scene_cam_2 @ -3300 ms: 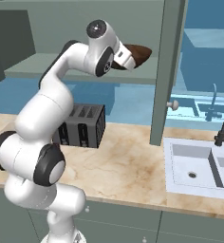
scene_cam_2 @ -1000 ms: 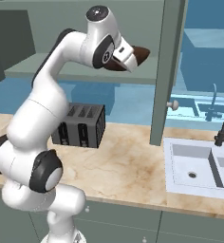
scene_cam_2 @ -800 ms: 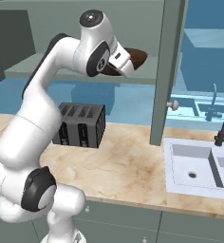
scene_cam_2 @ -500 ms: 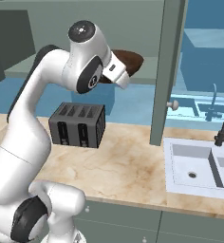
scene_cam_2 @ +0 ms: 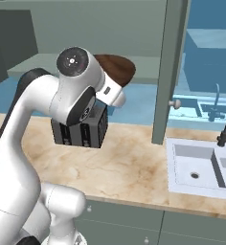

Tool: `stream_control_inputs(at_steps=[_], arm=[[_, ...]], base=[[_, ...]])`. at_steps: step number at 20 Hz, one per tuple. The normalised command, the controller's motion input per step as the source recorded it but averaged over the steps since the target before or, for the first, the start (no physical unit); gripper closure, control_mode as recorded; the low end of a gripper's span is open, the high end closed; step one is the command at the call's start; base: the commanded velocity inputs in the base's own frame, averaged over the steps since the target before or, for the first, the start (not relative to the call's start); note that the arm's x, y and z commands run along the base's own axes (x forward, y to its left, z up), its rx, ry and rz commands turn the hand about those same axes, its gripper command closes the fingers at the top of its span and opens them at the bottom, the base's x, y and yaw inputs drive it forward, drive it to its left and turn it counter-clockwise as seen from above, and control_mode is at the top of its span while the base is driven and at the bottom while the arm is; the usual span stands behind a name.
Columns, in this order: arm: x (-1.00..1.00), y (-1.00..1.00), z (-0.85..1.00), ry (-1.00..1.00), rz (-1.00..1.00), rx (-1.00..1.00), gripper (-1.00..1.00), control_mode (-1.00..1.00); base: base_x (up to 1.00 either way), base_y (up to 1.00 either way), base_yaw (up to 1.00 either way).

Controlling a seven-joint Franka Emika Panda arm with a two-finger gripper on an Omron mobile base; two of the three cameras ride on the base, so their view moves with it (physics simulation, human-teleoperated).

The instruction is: Pick up the bowls from the cabinet and place each bowl in front of a stool on the dining counter.

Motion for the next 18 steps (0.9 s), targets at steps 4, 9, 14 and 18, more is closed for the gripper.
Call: stream_control_inputs(at_steps=[4, 9, 14, 18], arm=[[0.0, 0.0, 0.0, 0.0, 0.0, 0.0, 1.0, 1.0], [0.0, 0.0, 0.0, 0.0, 0.0, 0.0, 1.0, 1.0], [0.0, 0.0, 0.0, 0.0, 0.0, 0.0, 1.0, 1.0], [0.0, 0.0, 0.0, 0.0, 0.0, 0.0, 1.0, 1.0]], base=[[-0.92, 0.04, 0.08], [-1.0, 0.0, 0.05], [-1.0, -0.27, 0.0], [-0.71, -0.89, -0.17]])
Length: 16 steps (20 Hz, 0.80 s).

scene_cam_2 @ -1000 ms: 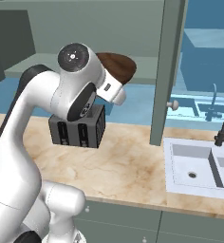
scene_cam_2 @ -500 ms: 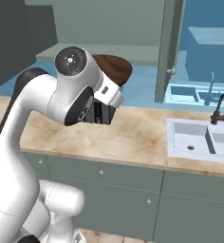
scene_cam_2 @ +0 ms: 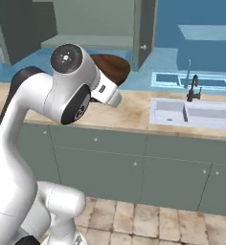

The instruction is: Pick up the bowls from the cabinet and place each bowl in front of a stool on the dining counter.

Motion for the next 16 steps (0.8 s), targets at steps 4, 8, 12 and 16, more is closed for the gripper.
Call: stream_control_inputs(at_steps=[4, 8, 12, 16], arm=[[0.0, 0.0, 0.0, 0.0, 0.0, 0.0, 1.0, 1.0], [0.0, 0.0, 0.0, 0.0, 0.0, 0.0, 1.0, 1.0], [0.0, 0.0, 0.0, 0.0, 0.0, 0.0, 1.0, 1.0], [0.0, 0.0, 0.0, 0.0, 0.0, 0.0, 1.0, 1.0]], base=[[-0.34, -0.96, -0.4], [-0.02, -0.7, -0.54], [0.0, -0.55, -0.61], [0.01, -0.44, -0.68]])
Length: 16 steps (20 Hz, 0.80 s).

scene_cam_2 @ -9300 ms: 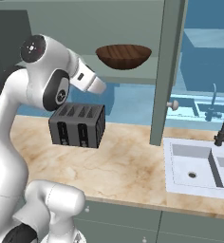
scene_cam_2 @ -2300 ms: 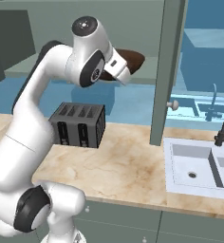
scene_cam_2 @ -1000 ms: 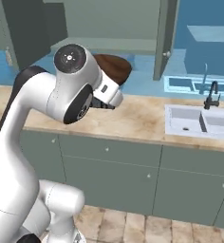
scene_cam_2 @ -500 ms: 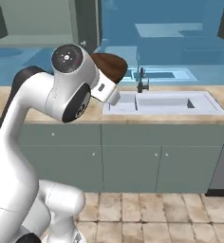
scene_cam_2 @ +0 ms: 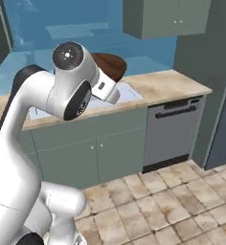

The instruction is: Pick up the bowls from the cabinet and place each bowl in front of a stool on the dining counter.

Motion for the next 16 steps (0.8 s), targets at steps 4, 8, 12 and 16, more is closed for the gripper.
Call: stream_control_inputs(at_steps=[4, 8, 12, 16], arm=[[0.0, 0.0, 0.0, 0.0, 0.0, 0.0, 1.0, 1.0], [0.0, 0.0, 0.0, 0.0, 0.0, 0.0, 1.0, 1.0], [0.0, 0.0, 0.0, 0.0, 0.0, 0.0, 1.0, 1.0], [0.0, 0.0, 0.0, 0.0, 0.0, 0.0, 1.0, 1.0]], base=[[0.02, -0.42, -0.68], [0.0, -0.42, -0.67], [0.0, -0.42, -0.67], [0.08, -0.39, -0.65]])
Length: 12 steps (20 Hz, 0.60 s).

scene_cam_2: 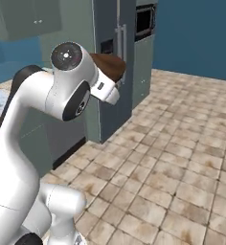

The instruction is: Pick up the bowls from the cabinet and place each bowl in front of a stool on the dining counter.

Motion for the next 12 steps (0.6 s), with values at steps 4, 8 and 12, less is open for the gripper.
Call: stream_control_inputs(at_steps=[4, 8, 12], arm=[[0.0, 0.0, 0.0, 0.0, 0.0, 0.0, 1.0, 1.0], [0.0, 0.0, 0.0, 0.0, 0.0, 0.0, 1.0, 1.0], [0.0, 0.0, 0.0, 0.0, 0.0, 0.0, 1.0, 1.0]], base=[[0.21, -0.38, -0.58], [0.57, -0.28, -0.41], [0.96, -0.17, -0.31]])
